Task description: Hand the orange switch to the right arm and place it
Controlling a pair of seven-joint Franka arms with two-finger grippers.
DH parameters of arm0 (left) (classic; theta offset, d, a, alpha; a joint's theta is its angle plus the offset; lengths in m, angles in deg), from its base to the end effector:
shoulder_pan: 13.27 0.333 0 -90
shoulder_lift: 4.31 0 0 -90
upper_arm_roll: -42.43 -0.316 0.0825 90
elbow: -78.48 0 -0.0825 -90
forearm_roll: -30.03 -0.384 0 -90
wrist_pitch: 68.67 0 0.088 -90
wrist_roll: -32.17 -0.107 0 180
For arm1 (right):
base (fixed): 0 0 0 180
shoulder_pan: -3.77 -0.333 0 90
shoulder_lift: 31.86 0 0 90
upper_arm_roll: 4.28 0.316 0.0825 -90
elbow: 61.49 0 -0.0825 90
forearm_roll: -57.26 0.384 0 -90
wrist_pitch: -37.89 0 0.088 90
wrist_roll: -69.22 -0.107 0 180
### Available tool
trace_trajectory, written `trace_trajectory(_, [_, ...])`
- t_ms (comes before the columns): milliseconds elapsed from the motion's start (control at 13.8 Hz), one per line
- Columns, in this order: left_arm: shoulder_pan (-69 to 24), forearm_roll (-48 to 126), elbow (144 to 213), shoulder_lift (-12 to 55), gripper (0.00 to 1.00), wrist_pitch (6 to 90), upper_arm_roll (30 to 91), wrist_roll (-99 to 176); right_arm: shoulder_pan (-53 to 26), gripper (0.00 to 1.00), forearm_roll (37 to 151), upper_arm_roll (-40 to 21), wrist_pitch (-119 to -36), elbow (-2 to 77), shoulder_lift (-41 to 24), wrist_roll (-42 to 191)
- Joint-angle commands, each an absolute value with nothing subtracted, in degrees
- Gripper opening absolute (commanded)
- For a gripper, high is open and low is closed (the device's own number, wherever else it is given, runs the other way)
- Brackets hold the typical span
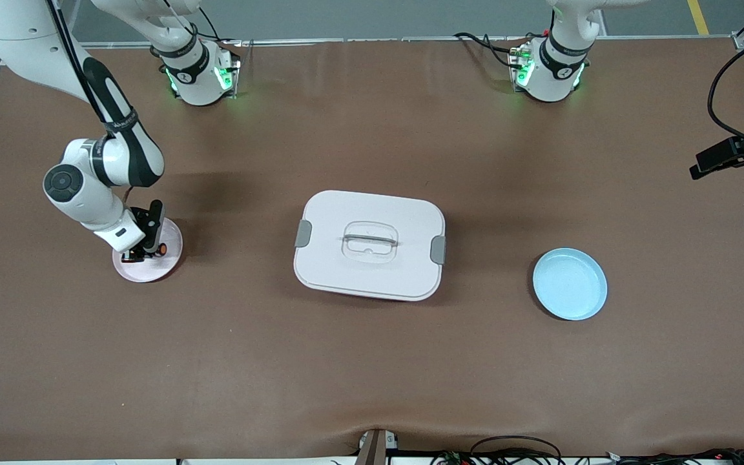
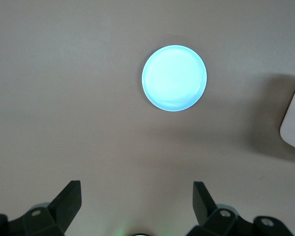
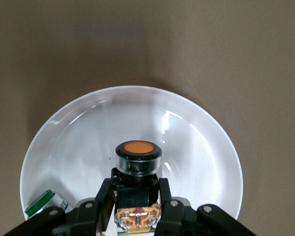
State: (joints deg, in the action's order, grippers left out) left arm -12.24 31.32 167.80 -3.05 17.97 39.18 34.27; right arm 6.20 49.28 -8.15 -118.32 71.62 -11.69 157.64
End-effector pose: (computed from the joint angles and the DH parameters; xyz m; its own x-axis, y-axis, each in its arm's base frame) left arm 0.5533 0.0385 0.6130 0.9915 0.1097 -0.0694 0.1112 -0.9936 0.0187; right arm 0.5231 -0.0536 0.1931 0.0087 0.9964 -0.0843 0.9989 -0.0047 0.0472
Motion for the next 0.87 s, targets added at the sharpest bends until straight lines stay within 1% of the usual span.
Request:
trace_trajectory(0, [-12.75, 31.44, 169.45, -5.27, 1.00, 18.69, 38.13, 33.22, 7.64, 0.00, 47.77, -7.53, -118.82, 70.61, -10.77, 157.11])
trace_trajectory(73, [-12.75, 31.44, 169.44, -5.27, 1.00, 18.69, 38.13, 33.22, 7.64, 0.17, 47.77, -7.53, -118.73, 69.83, -10.33, 157.20])
trace_trajectory(145, [-12.83, 31.44, 169.44, -5.10, 1.00, 18.69, 38.13, 33.22, 7.81, 0.99, 47.77, -7.53, -118.65, 69.30, -10.24, 157.37])
trace_trajectory(363, [-13.10, 31.44, 169.09, -4.92, 1.00, 18.78, 38.48, 33.40, 7.90, 1.00, 47.77, -7.53, -117.68, 67.89, -10.23, 157.55])
trace_trajectory(508, [-13.36, 32.74, 168.83, -5.01, 1.00, 18.78, 38.74, 34.10, 7.73, 1.00, 47.77, -7.45, -114.88, 66.23, -10.23, 157.55])
trace_trajectory(798, [-13.45, 32.93, 168.30, -4.66, 1.00, 19.13, 39.89, 34.19, 7.72, 1.00, 47.94, -7.45, -97.59, 56.14, -10.32, 157.02])
